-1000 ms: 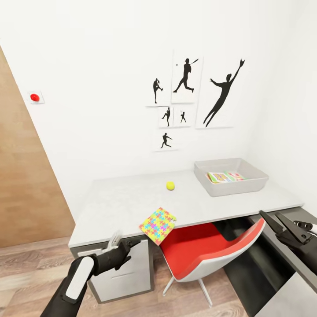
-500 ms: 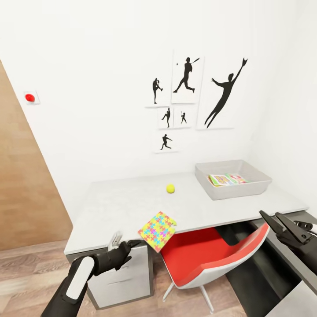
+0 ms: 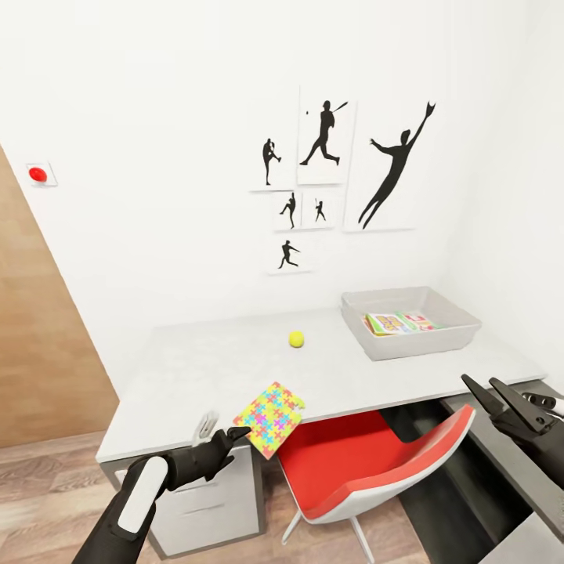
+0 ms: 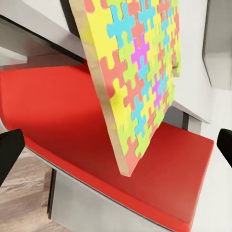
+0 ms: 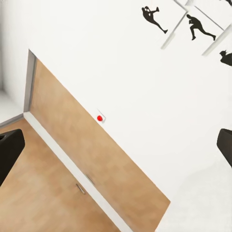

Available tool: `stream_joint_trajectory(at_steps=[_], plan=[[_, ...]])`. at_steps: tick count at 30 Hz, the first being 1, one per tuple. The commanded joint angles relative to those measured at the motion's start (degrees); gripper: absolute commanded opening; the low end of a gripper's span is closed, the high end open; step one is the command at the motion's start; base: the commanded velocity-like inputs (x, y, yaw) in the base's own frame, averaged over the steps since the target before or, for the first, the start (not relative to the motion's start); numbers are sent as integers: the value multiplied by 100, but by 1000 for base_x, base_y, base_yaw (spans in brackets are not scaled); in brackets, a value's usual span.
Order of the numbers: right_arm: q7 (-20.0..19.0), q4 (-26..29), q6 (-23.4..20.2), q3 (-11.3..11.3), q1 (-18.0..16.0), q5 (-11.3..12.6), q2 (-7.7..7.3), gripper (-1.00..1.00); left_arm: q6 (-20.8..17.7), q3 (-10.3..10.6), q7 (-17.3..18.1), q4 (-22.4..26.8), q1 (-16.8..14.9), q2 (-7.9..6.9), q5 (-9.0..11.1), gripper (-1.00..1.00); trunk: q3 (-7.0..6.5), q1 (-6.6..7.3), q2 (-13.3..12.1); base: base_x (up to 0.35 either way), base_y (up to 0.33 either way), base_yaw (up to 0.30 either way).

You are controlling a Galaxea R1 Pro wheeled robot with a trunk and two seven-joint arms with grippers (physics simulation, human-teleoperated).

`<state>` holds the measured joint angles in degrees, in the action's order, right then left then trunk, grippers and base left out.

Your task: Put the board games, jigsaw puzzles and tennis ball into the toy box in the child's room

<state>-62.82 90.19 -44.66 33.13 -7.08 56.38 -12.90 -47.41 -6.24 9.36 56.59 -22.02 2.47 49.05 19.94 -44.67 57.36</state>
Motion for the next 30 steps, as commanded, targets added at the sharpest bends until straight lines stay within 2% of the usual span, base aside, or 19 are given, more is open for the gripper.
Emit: stream_joint_trajectory(at_steps=[1, 30], plan=[[-2, -1, -34, 1, -4, 23, -2, 100, -40, -26, 31, 1, -5, 8, -27, 100, 7, 0, 5, 1, -27, 0], [-2, -1, -34, 1, -4, 23, 14, 100, -36, -18, 31, 1, -5, 16, -27, 100, 7, 0, 5, 64, 5, 0]])
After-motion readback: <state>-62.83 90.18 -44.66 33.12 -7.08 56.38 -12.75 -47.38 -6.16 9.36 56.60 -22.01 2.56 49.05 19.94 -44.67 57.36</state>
